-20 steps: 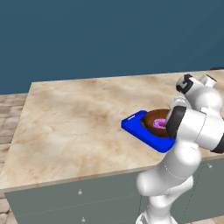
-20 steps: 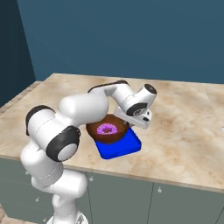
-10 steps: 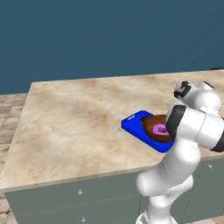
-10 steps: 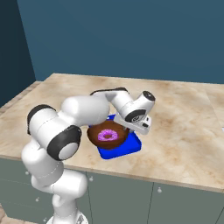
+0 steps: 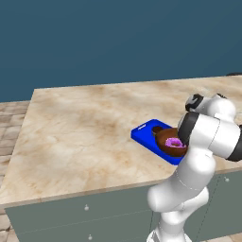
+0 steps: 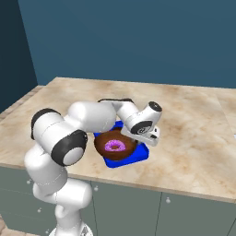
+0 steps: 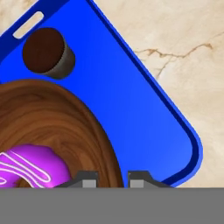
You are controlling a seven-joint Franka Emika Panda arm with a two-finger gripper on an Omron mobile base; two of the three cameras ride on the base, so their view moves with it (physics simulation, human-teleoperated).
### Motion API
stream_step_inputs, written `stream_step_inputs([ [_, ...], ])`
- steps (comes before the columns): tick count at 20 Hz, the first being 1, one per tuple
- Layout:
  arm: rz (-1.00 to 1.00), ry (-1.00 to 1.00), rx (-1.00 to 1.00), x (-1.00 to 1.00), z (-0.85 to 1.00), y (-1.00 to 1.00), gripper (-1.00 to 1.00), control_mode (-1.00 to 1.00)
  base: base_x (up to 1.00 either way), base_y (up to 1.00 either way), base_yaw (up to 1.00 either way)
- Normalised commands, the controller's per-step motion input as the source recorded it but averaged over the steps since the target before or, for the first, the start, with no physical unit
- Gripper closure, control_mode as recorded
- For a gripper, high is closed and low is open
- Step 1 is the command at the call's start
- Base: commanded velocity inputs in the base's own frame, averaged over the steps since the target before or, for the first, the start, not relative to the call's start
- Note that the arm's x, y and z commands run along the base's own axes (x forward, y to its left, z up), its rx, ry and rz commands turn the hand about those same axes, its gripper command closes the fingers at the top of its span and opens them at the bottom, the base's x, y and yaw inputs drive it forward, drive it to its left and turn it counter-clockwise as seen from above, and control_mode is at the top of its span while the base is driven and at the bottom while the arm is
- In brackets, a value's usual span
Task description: Place the bowl with donut and the cupcake onto the tray.
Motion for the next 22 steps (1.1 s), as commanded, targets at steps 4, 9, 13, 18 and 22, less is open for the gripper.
stream_step_inputs([
  [4,0.00,-0.01,-0.07,0.00,-0.03,-0.06,1.00,-1.00,0.00,0.00,0.00],
  [9,0.00,-0.06,-0.02,-0.03,0.10,-0.01,-1.00,-1.00,0.00,0.00,0.00],
  [13,0.00,-0.09,0.00,-0.03,0.25,-0.06,-1.00,-1.00,0.00,0.00,0.00],
  [18,0.00,-0.10,0.00,0.00,0.40,-0.07,-1.00,-1.00,0.00,0.00,0.00],
  [22,0.00,-0.12,0.00,-0.01,0.46,-0.02,-1.00,-1.00,0.00,0.00,0.00],
])
